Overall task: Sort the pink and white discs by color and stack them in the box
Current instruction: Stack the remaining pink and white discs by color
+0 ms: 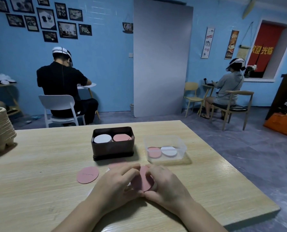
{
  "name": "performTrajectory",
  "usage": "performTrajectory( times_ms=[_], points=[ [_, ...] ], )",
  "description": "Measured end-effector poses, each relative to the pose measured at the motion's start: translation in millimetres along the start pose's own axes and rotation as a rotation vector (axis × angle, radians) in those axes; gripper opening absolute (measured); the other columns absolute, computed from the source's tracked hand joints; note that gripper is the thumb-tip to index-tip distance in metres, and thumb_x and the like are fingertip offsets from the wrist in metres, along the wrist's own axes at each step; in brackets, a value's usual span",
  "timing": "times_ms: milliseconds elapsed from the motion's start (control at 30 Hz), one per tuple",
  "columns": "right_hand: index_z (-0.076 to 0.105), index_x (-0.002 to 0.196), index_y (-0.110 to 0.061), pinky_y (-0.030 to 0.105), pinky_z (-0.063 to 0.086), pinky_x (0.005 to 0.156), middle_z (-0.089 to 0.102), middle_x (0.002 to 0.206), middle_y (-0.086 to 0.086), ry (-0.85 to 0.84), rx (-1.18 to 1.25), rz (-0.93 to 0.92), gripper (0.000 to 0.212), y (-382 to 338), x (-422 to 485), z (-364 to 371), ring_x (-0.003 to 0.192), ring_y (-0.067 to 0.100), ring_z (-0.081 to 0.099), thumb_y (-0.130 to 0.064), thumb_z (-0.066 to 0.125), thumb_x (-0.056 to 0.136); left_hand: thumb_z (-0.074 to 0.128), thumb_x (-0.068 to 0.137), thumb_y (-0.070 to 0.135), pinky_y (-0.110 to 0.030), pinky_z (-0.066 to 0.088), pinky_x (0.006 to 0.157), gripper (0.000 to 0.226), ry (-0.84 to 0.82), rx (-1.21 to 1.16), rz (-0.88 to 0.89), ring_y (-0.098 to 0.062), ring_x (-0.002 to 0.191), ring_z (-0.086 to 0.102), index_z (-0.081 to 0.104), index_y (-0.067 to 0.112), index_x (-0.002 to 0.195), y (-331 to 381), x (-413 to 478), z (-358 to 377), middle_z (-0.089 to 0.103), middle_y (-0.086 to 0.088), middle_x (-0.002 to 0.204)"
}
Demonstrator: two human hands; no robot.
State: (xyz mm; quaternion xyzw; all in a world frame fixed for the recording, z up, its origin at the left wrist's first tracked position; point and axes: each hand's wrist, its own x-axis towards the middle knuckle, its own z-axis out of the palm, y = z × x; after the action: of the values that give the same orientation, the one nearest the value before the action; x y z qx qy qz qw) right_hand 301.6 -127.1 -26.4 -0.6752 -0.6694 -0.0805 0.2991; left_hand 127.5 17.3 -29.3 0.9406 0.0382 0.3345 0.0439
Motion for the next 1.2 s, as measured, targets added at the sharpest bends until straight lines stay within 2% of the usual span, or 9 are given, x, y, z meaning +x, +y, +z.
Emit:
performTrajectory(
  times_ms=[167,267,333,667,800,967,1067,1133,1200],
  points=[
    [0.053,0.096,-0.020,0.038,0.048,0.075,0.060,0.097,-0.006,0.019,-0.006,-0.014,0.043,1.5,-3.3,-1.4,0.089,0.017,0.054,-0.047,0.076,0.072,0.065,0.080,0.071,-0.025,0.056,0.079,0.061,-0.005,0.004,-0.086,-0.012,0.109,0.062,0.058,0.028,0.123,-1.4,-9.5,-6.6,0.067,0.008,0.128],
    [0.054,0.094,-0.022,0.036,0.048,0.075,0.062,0.096,-0.008,0.056,0.017,0.006,0.042,1.2,-4.1,-2.9,0.087,0.014,0.055,-0.048,0.078,0.070,0.064,0.087,0.059,-0.028,0.052,0.072,0.043,-0.005,0.014,-0.090,-0.011,0.097,0.065,0.055,0.032,0.120,-2.4,-16.3,-9.7,0.070,0.013,0.109],
    [0.053,0.092,-0.023,0.035,0.048,0.073,0.061,0.093,-0.009,0.068,0.027,0.012,0.044,0.9,-4.3,-2.7,0.083,0.013,0.054,-0.051,0.079,0.070,0.060,0.090,0.053,-0.025,0.049,0.070,0.032,0.001,0.018,-0.102,-0.008,0.093,0.065,0.055,0.034,0.115,-1.9,-17.5,-8.6,0.071,0.016,0.105],
    [0.047,0.088,-0.028,0.030,0.044,0.063,0.054,0.083,-0.013,0.085,0.036,-0.002,0.048,0.1,-5.1,-4.3,0.072,0.009,0.047,-0.056,0.081,0.070,0.062,0.091,0.052,-0.029,0.052,0.067,0.025,-0.017,-0.059,-0.134,-0.009,0.089,0.062,0.058,0.034,0.107,1.9,-14.0,-5.5,0.066,0.018,0.102],
    [0.052,0.092,-0.022,0.038,0.048,0.067,0.056,0.088,-0.010,0.036,0.021,-0.030,0.048,7.2,-6.0,-8.4,0.078,0.014,0.052,-0.056,0.080,0.072,0.063,0.091,0.054,-0.026,0.054,0.066,0.030,-0.057,-0.075,-0.150,-0.008,0.090,0.061,0.059,0.035,0.114,3.5,-13.3,-7.0,0.065,0.020,0.107],
    [0.056,0.097,-0.018,0.038,0.050,0.071,0.063,0.102,-0.006,0.018,-0.077,-0.078,0.051,18.5,-12.8,-17.4,0.089,0.018,0.060,-0.063,0.074,0.078,0.066,0.087,0.051,-0.015,0.036,0.063,0.032,-0.104,0.012,-0.156,-0.003,0.088,0.056,0.061,0.032,0.112,11.2,-7.3,-10.6,0.063,0.022,0.103],
    [0.056,0.095,-0.019,0.039,0.050,0.065,0.063,0.099,-0.005,0.016,-0.153,-0.073,0.051,27.3,-18.0,-26.0,0.086,0.019,0.060,-0.065,0.072,0.079,0.065,0.087,0.049,-0.016,0.039,0.071,0.025,-0.156,-0.001,-0.137,-0.004,0.095,0.058,0.061,0.032,0.105,10.0,-3.9,-10.6,0.062,0.023,0.105],
    [0.055,0.093,-0.019,0.037,0.048,0.061,0.060,0.093,-0.008,0.032,-0.173,-0.051,0.050,34.4,-22.6,-33.0,0.080,0.017,0.057,-0.064,0.072,0.079,0.060,0.089,0.055,-0.022,0.047,0.085,0.029,-0.212,0.009,-0.131,-0.004,0.109,0.058,0.061,0.034,0.109,7.5,-2.1,-9.3,0.062,0.023,0.117],
    [0.054,0.090,-0.020,0.035,0.045,0.058,0.057,0.087,-0.010,0.060,-0.180,-0.029,0.050,39.4,-26.5,-36.7,0.075,0.016,0.053,-0.064,0.072,0.077,0.054,0.091,0.062,-0.024,0.043,0.098,0.038,-0.250,0.024,-0.137,-0.003,0.119,0.052,0.060,0.035,0.117,6.9,1.6,-9.1,0.059,0.023,0.127]
  ],
)
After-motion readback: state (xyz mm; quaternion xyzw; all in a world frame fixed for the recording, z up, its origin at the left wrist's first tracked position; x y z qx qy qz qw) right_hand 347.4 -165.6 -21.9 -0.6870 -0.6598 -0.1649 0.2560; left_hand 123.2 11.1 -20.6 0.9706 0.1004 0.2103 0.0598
